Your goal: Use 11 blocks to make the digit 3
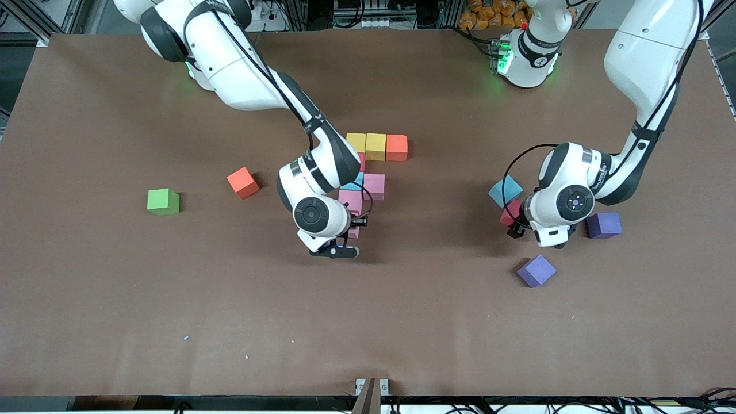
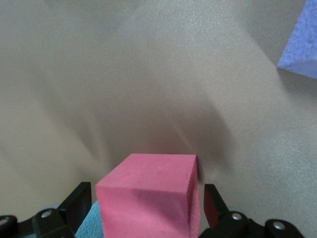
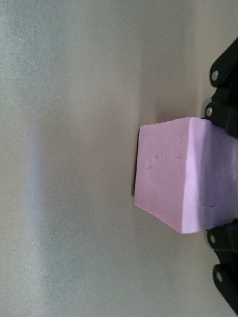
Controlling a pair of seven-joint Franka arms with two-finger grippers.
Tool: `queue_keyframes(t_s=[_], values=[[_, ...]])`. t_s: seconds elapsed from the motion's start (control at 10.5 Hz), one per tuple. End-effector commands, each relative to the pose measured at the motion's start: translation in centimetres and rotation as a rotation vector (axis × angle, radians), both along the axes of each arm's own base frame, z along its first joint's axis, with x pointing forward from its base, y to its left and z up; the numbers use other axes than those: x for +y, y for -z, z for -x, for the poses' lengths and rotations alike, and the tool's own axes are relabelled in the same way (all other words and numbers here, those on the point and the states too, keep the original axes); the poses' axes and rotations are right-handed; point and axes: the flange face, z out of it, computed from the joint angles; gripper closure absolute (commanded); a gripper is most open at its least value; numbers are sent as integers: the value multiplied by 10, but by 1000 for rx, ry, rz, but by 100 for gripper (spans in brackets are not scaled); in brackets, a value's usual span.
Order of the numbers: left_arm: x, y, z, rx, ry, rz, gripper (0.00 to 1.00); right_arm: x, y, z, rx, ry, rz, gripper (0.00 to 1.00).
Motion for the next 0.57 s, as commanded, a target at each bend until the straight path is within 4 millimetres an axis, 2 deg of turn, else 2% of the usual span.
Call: queue_keyframes(t_s=[0.0, 0.1, 0.19, 0.29, 0.38, 0.48], values=[[-1, -6, -11, -28, 25, 2, 40, 1, -1, -2, 0, -4, 9, 100], [-5, -17, -21, -55, 24, 7, 71, 2, 1, 0, 2, -7, 11, 100], [-7, -28, -34, -86, 5, 17, 94, 2, 1, 0, 4, -6, 12, 100], [-10, -40, -39, -99, -26, 38, 100, 1, 3, 1, 6, -6, 14, 100], [-26, -51, -45, -109, -48, 72, 100, 2, 4, 2, 9, -7, 16, 100], [-34, -63, -51, -103, -118, 89, 100, 1, 5, 2, 8, -7, 17, 100]])
